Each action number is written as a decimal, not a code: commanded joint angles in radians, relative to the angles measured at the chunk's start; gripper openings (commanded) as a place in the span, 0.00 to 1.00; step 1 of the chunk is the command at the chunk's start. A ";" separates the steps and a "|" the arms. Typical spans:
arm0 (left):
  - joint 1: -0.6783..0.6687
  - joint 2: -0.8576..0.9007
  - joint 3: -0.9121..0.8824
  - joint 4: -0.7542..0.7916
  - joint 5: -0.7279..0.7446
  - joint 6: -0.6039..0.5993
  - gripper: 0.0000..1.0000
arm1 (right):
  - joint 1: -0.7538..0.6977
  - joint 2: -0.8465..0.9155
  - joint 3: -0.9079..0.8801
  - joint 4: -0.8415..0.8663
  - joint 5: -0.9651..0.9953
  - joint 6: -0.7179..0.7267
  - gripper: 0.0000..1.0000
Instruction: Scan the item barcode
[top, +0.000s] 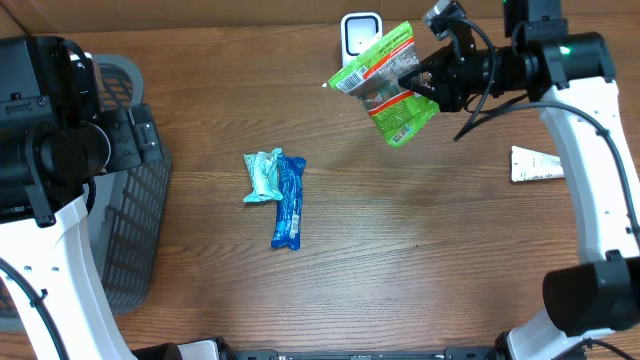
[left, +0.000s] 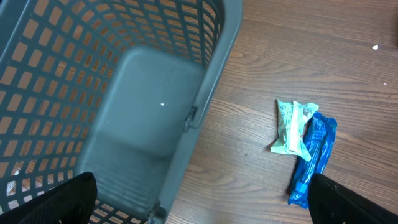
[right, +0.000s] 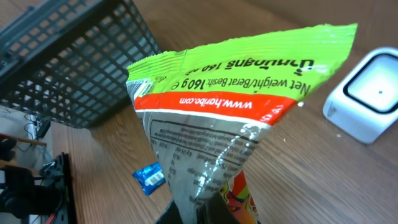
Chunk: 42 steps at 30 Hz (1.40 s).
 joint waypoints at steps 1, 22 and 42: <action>0.004 0.005 0.018 0.001 -0.006 0.011 1.00 | -0.001 -0.034 0.032 -0.002 -0.046 -0.005 0.04; 0.004 0.005 0.018 0.001 -0.006 0.011 1.00 | 0.236 0.009 -0.166 0.177 1.252 0.408 0.04; 0.005 0.005 0.018 0.001 -0.006 0.011 1.00 | 0.325 0.220 -0.481 0.487 1.704 0.548 0.04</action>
